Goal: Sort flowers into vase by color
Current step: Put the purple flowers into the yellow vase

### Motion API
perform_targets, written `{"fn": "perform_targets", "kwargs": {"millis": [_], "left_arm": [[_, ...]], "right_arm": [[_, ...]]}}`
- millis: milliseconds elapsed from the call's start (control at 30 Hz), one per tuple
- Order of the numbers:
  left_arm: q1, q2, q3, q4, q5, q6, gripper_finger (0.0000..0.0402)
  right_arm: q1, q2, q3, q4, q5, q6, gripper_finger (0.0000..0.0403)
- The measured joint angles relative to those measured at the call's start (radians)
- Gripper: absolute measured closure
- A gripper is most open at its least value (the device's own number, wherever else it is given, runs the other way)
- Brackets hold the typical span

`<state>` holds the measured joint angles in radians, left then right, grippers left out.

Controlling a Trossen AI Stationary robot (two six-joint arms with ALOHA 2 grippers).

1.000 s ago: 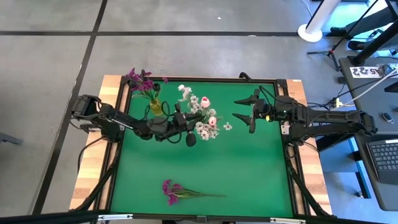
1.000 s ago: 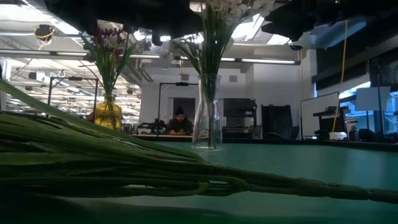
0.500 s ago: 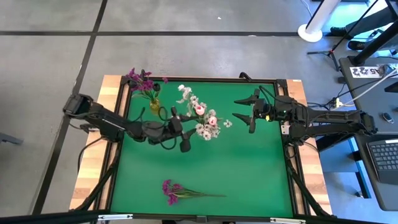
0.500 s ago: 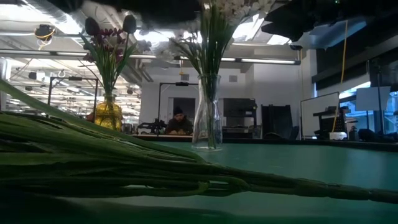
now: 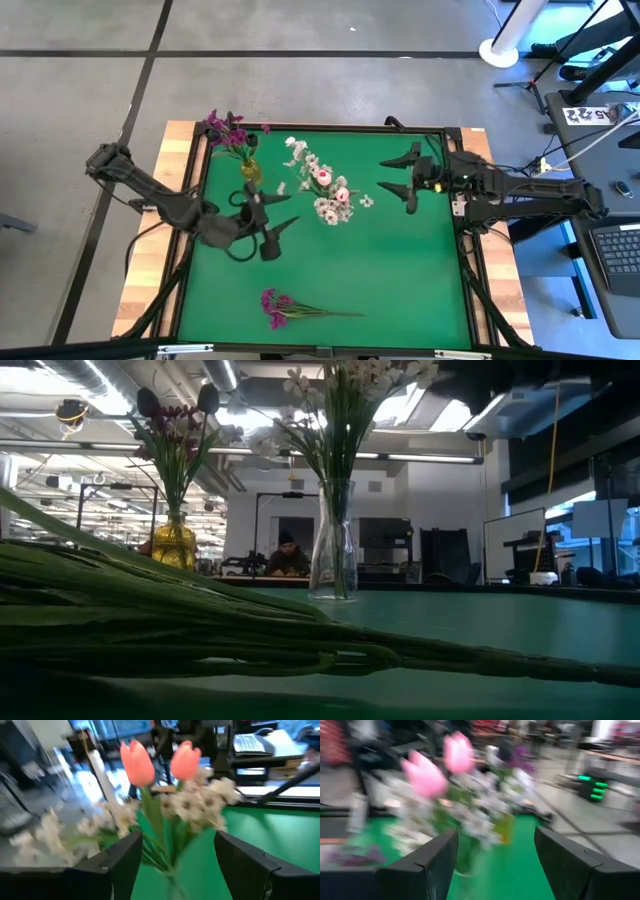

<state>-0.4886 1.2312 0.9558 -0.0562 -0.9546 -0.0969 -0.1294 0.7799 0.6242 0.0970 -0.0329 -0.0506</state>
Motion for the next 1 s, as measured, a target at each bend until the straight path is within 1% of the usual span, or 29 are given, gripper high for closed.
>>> {"fn": "perform_targets", "kwargs": {"millis": [67,133,233,333,433,567,667,800,900,1000], "left_arm": [[-0.038,-0.007,0.04,-0.13,-0.003,-0.138,0.0159],[-0.069,-0.014,0.081,-0.282,0.017,-0.302,0.0159],[-0.112,-0.027,0.124,-0.464,0.04,-0.502,0.0159],[-0.154,-0.037,0.128,-0.586,0.043,-0.64,0.0159],[-0.187,-0.045,0.128,-0.664,0.043,-0.756,0.0159],[-0.216,-0.043,0.126,-0.75,0.041,-0.887,0.0159],[-0.219,-0.043,0.102,-0.793,0.047,-0.978,0.0159],[-0.219,-0.043,0.058,-0.808,0.105,-1.078,0.0159],[-0.219,-0.043,0.018,-0.81,0.152,-1.139,0.0159],[-0.219,-0.043,-0.012,-0.807,0.164,-1.185,0.0159]], "right_arm": [[0.013,-0.016,0.025,-0.016,-0.082,0.024,0.0143],[0.047,-0.024,0.052,-0.035,-0.139,0.028,0.0143],[0.14,-0.026,0.085,-0.055,-0.15,0.026,0.0143],[0.26,-0.005,0.115,-0.083,-0.084,-0.001,0.0143],[0.395,0.032,0.139,-0.116,0.035,-0.012,0.0143],[0.557,0.123,0.163,-0.106,0.177,-0.033,0.0143],[0.639,0.226,0.185,-0.099,0.251,-0.034,0.0143],[0.703,0.382,0.23,-0.095,0.267,-0.002,0.0143],[0.721,0.495,0.274,-0.09,0.267,0.046,0.0143],[0.721,0.595,0.31,-0.083,0.257,0.095,0.0143]]}}
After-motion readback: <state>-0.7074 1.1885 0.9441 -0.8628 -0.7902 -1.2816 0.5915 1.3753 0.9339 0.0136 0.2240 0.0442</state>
